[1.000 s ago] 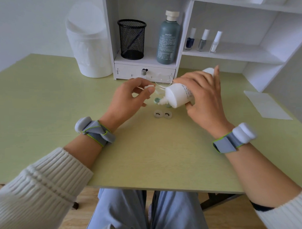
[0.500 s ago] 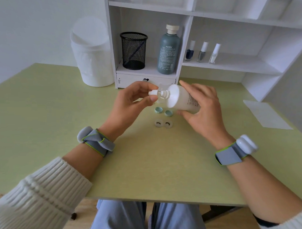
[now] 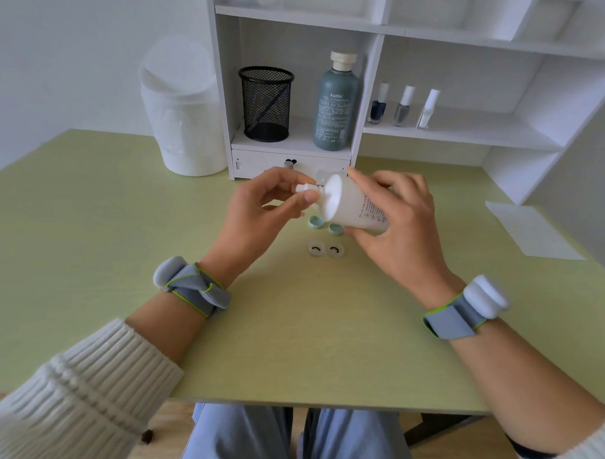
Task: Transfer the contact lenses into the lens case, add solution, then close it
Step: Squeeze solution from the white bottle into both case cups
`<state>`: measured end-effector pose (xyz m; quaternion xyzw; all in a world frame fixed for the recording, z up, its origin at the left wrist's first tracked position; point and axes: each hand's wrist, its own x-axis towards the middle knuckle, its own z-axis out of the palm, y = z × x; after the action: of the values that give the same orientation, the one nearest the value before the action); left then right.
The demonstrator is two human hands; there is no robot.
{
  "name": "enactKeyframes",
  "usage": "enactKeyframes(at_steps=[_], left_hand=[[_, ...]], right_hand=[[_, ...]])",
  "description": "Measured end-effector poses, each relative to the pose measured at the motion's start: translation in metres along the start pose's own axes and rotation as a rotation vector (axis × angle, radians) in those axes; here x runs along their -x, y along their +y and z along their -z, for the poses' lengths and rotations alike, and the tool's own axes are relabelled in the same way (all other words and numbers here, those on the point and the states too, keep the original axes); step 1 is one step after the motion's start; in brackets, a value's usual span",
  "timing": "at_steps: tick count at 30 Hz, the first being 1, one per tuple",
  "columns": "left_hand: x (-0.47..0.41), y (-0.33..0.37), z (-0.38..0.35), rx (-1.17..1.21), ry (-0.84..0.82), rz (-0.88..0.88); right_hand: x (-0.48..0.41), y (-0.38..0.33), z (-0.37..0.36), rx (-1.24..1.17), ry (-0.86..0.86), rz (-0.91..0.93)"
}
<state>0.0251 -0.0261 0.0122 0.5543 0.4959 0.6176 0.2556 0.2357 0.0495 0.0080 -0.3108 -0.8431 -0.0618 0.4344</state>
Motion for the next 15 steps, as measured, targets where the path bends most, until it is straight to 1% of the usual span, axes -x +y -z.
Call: enactKeyframes(at_steps=[3, 7, 9, 13, 15], left_hand=[[0.0013, 0.0018, -0.0009, -0.037, -0.016, -0.015], [0.0026, 0.0059, 0.0009, -0.055, -0.095, -0.106], [0.0027, 0.0076, 0.0006, -0.047, -0.112, -0.121], [0.0022, 0.0076, -0.0013, -0.081, -0.019, -0.038], [0.0018, 0.006, -0.0019, -0.12, -0.011, -0.017]], right_hand=[[0.0011, -0.0001, -0.0005, -0.004, -0.011, -0.013], [0.0017, -0.0004, -0.0013, -0.046, -0.014, -0.055], [0.0014, -0.001, -0.0017, -0.057, -0.013, -0.068], [0.001, -0.0015, -0.0024, -0.054, -0.012, -0.064], [0.0008, -0.0012, -0.0027, -0.05, -0.009, -0.062]])
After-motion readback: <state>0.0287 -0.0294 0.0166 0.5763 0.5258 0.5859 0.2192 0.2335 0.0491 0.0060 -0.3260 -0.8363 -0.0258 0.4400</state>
